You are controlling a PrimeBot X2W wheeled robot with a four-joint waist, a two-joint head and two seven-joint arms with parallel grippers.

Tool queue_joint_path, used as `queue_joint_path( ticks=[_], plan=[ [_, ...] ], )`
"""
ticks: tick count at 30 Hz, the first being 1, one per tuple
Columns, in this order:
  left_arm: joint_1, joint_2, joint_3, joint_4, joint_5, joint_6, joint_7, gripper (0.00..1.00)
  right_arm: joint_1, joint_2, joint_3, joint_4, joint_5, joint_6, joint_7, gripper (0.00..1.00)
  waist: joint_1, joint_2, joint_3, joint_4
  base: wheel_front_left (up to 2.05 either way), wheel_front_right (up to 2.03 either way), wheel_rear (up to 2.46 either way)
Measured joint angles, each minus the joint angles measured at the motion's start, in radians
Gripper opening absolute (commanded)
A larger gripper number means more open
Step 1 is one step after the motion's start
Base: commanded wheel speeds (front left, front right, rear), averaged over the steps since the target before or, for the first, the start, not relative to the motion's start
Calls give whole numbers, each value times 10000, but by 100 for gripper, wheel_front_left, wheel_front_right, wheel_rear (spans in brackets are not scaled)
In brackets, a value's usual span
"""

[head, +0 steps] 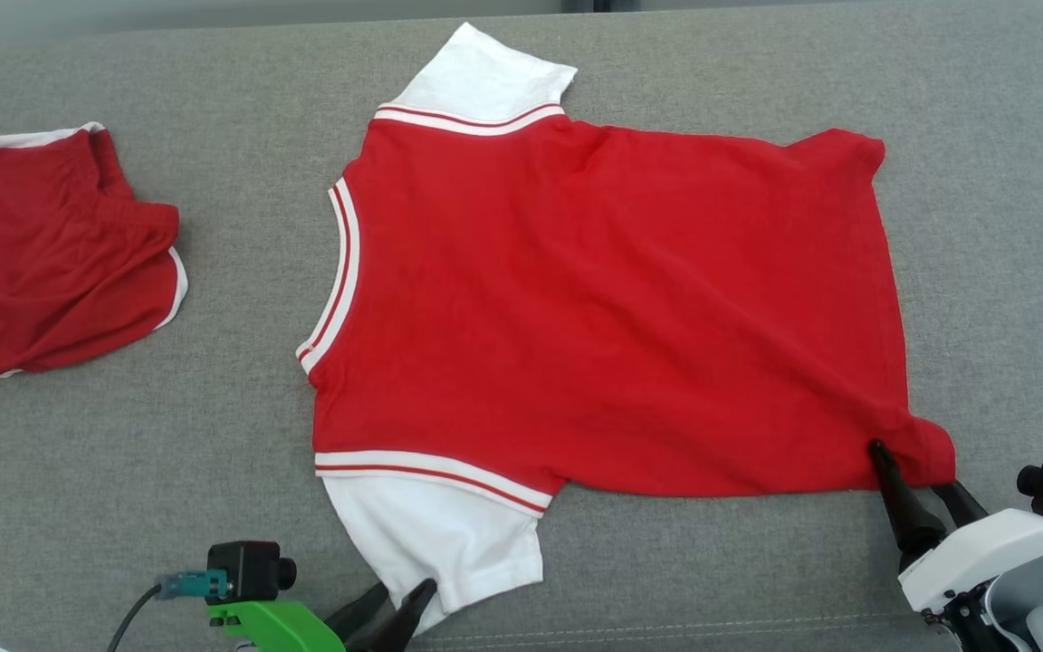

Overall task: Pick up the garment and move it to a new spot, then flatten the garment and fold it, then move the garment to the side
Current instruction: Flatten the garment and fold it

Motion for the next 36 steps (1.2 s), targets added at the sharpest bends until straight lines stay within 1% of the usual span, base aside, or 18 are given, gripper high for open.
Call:
queue_joint_path(
  ticks=[1, 2, 3, 4, 5, 9, 13, 15, 18, 21, 26, 27, 32, 34, 36],
  plan=[
    [-17, 0, 4, 10, 0, 0, 19, 72, -61, 0, 6, 54, 0, 25, 2, 100, 0, 0, 11, 2, 0, 0, 0],
    [-35, 0, 6, 21, 0, 0, 42, 43, -113, 0, 12, 81, 0, 42, 12, 89, 0, 0, 21, 5, 0, 0, 0],
    [-50, 0, 10, 42, 0, 0, 42, 26, -159, 0, 19, 105, 2, 46, 12, 58, 0, 0, 30, 8, 0, 0, 0],
    [-79, 0, 8, 71, 0, 0, 42, 0, -206, 2, 36, 123, 2, 56, 12, 38, 0, 0, 38, 12, 0, 0, 0],
    [-114, -2, 12, 100, 0, 0, 42, 0, -263, 4, 42, 150, 2, 56, 10, 0, 0, 0, 42, 15, 0, 0, 0],
    [-245, -36, 2, 182, -2, -13, 56, 0, -322, 19, 44, 332, 56, 134, -8, 0, 0, 0, -9, 41, 0, 0, 0],
    [-245, -42, 38, 215, -105, -42, 46, 0, -299, 77, 50, 403, 98, 144, -46, 0, 0, 0, -147, 63, 0, 0, 0],
    [-243, -44, 130, 211, -130, -59, 36, 0, -259, 82, 52, 418, 140, 224, -52, 0, 0, 0, -230, 58, 0, 0, 0],
    [-238, -35, 314, 140, -221, -90, -54, 0, -246, 88, 48, 405, 314, 234, -142, 0, 0, 0, -355, 23, 0, 0, 0],
    [-225, -23, 353, 88, -268, -92, -58, 0, -174, 86, 36, 366, 460, 314, -151, 0, 0, 0, -473, -17, 0, 0, 0],
    [-210, 77, 437, -169, -299, -94, -58, 0, -32, 75, 46, 219, 614, 351, -151, 0, 0, 0, -597, -53, 0, 0, 0],
    [-209, 79, 470, -217, -347, -105, -58, 0, -32, 75, 46, 161, 675, 397, -151, 0, 0, 0, -612, -52, 0, 0, 0],
    [-187, 71, 748, -546, -713, -186, -63, 0, 75, 86, 56, -67, 1011, 403, -228, 0, 0, 0, -734, -23, 0, 0, 0],
    [-183, 25, 974, -708, -989, -188, -113, 0, 178, 111, 50, -169, 1158, 405, -240, 0, 0, 0, -797, -21, 0, 0, 0],
    [-182, -42, 1174, -918, -1356, -190, -153, 0, 188, 265, 23, -299, 1544, 405, -236, 0, 0, 0, -855, -31, 0, 0, 0]
  ],
)
